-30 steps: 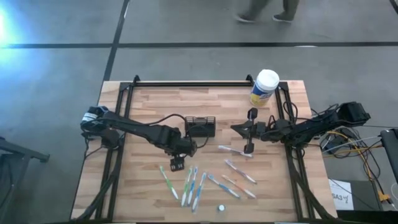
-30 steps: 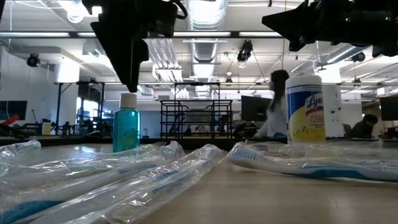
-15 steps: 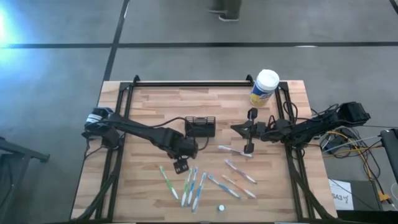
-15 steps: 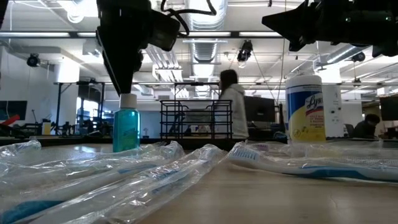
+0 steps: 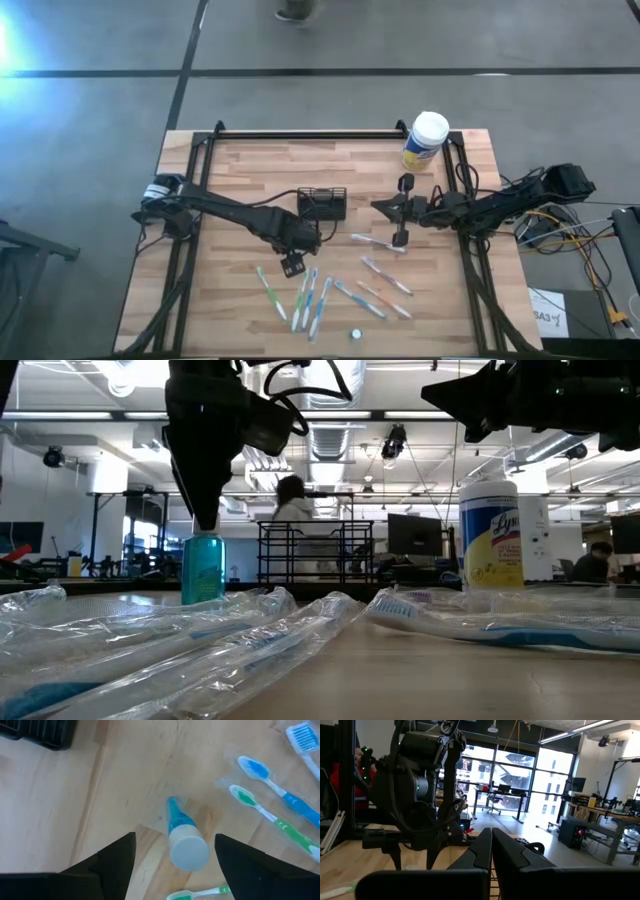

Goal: Pick & Place toothbrushing station
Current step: Put the top blue mouthwash in the wire organizer

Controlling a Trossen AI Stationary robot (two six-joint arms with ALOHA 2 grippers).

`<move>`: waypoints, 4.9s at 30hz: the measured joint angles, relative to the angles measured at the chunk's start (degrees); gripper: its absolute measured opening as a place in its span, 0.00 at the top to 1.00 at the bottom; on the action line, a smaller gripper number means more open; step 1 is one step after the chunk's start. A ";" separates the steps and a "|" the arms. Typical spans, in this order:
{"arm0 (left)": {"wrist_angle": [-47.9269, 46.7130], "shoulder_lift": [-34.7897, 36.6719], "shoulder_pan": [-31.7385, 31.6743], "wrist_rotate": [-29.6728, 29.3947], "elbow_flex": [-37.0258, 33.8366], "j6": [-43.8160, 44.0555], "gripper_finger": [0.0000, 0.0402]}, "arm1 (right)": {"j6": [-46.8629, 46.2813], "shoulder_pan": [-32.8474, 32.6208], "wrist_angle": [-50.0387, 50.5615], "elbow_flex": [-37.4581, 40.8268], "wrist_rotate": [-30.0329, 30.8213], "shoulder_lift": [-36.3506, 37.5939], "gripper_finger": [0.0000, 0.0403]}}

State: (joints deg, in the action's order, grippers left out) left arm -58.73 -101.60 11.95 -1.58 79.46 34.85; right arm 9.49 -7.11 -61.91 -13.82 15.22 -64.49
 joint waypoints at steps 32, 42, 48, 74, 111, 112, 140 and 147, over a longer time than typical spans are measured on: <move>-2.43 0.22 -0.25 0.55 -0.02 -5.98 0.76 | 0.03 0.02 -0.02 0.00 -0.01 0.02 0.98; -20.72 1.57 -2.30 -8.89 15.05 -23.26 0.76 | 0.03 0.00 -0.04 0.00 -0.02 0.02 0.98; -25.27 1.70 -5.18 -13.09 28.54 -39.64 0.76 | -0.01 0.01 -0.06 0.00 -0.07 0.02 0.98; -21.11 -11.14 -14.85 -11.34 37.30 -64.51 0.76 | 0.17 0.02 -0.02 -0.02 -0.09 0.02 0.98; -12.63 -14.40 -17.84 -5.36 29.99 -69.94 0.76 | 0.16 0.02 -0.09 -0.02 -0.09 0.02 0.98; -12.30 -14.40 -17.93 -5.21 29.35 -70.20 0.76 | 0.16 0.01 -0.09 -0.02 -0.09 0.02 0.98; -5.75 -14.38 -19.09 -3.72 25.11 -70.29 0.54 | -0.03 0.01 -0.20 -0.02 -0.09 0.02 0.98; -5.51 -14.38 -19.20 -3.55 24.30 -70.43 0.52 | 0.05 0.02 -0.20 -0.02 -0.11 0.02 0.98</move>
State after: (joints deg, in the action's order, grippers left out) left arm -64.24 -115.98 -7.25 -5.14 103.77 -35.58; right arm 9.54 -7.09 -62.11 -13.85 15.11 -64.47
